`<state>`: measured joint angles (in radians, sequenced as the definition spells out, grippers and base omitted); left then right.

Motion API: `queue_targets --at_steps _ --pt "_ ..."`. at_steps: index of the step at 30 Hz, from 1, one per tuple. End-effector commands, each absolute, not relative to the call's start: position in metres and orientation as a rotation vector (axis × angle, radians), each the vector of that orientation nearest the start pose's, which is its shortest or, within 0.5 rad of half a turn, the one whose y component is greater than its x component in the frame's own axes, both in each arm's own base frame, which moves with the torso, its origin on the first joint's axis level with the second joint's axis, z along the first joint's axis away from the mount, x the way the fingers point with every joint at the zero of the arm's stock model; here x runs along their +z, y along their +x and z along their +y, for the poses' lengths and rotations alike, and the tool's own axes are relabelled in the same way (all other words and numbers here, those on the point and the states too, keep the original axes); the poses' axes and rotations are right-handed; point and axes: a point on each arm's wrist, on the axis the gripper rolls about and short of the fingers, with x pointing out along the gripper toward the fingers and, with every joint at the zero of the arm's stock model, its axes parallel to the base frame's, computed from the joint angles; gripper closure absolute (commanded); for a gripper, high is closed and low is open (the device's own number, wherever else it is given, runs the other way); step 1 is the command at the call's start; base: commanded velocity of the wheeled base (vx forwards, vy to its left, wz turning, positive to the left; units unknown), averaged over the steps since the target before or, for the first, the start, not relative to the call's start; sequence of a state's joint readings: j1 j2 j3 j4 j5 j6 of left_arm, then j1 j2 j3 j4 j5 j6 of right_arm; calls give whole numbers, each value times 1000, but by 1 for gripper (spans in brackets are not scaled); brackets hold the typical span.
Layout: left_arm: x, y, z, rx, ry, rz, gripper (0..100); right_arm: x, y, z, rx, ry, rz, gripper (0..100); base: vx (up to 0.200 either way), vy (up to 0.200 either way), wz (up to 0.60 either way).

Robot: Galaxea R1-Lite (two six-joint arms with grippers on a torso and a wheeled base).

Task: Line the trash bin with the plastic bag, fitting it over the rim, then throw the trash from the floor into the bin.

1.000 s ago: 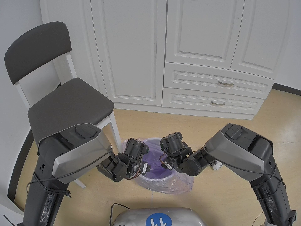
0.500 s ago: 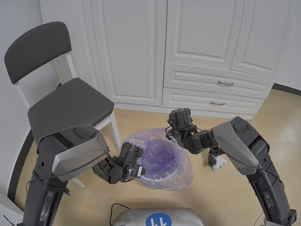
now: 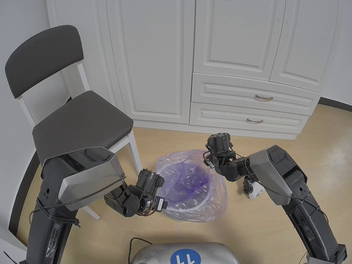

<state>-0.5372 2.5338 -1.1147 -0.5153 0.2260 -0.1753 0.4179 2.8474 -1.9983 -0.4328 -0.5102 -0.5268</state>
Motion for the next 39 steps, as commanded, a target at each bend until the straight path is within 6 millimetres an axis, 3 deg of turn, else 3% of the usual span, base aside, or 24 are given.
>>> queue_targets --at_steps 1,6,9,13,14,16,22,25,31,35,39 --pt "-61 354 -200 -219 164 858 0 -38 515 198 -24 -677 369 0 0 0 0" --pt "-50 355 -197 -241 168 841 0 -31 513 210 -17 -560 288 0 0 0 0" --pt "-34 352 -193 -242 148 814 0 -9 502 239 0 -398 226 0 0 0 0" --pt "-29 349 -190 -248 140 800 0 -3 482 240 60 -442 314 0 0 0 0" --pt "-26 344 -189 -258 134 783 0 1 455 241 187 -470 426 0 0 0 0" --pt "-23 346 -191 -262 117 754 0 9 445 244 217 -430 439 0 0 0 0" --pt "-16 364 -205 -278 79 665 0 34 429 248 204 -260 436 0 0 0 0" --pt "-14 385 -216 -281 57 613 0 45 402 233 215 -283 491 0 0 0 0" --pt "-23 418 -222 -244 62 632 0 18 373 207 210 -385 636 0 0 0 0" --pt "-23 441 -209 -199 44 625 0 -7 365 200 197 -409 714 0 0 0 0" --pt "-29 452 -197 -169 41 639 0 -15 368 198 180 -394 709 0 0 0 0"
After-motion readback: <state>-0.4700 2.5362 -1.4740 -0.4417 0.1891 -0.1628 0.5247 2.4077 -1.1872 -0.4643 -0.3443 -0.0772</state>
